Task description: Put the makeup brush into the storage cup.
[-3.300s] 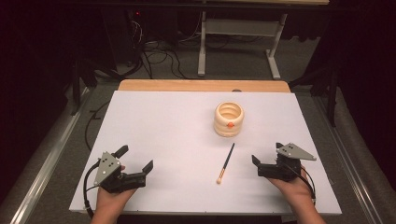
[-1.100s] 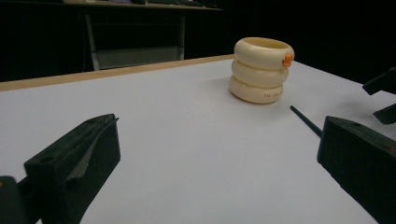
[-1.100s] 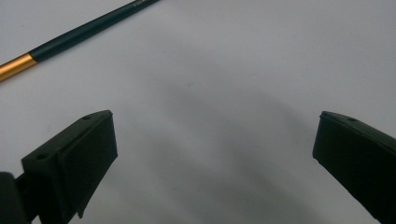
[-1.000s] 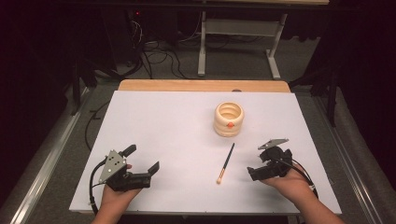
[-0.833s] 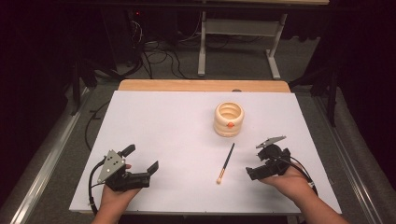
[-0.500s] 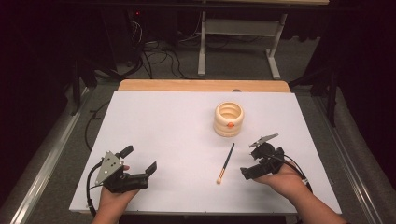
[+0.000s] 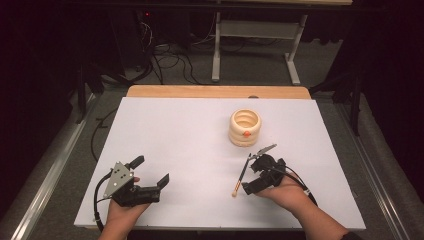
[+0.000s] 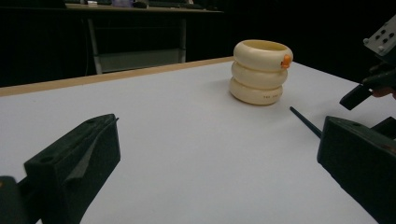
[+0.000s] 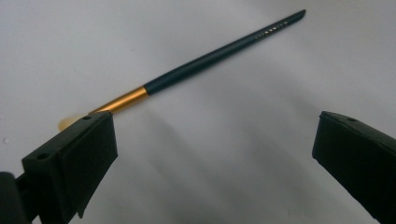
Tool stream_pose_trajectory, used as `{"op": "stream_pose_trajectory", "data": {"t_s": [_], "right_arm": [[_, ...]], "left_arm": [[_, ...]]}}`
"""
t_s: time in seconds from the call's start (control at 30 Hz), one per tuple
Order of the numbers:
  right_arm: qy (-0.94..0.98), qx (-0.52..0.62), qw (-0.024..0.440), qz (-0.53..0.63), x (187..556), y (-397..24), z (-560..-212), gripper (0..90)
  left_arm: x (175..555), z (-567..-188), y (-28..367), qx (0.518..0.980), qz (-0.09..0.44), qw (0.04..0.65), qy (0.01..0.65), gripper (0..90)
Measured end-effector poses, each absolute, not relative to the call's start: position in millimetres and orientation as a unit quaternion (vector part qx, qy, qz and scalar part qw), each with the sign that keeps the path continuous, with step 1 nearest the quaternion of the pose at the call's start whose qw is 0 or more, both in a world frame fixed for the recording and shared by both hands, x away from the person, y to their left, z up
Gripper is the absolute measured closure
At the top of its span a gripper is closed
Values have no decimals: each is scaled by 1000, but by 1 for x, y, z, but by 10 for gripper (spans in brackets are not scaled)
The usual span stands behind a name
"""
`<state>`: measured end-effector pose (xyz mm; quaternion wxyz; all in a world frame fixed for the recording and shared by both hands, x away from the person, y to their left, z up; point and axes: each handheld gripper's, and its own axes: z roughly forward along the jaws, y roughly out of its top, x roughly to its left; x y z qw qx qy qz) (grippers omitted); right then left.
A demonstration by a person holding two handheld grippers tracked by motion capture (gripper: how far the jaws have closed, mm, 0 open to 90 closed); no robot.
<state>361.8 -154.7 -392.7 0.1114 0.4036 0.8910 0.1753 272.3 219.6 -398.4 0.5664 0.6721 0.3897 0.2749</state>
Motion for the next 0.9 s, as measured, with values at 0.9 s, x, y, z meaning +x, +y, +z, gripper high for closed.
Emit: {"op": "stream_pose_trajectory", "data": {"t_s": [0.9], "right_arm": [[882,423,97,183,375,-124,-406,165]], "left_arm": [[273,-397,217,676,274,568,380,1]]}}
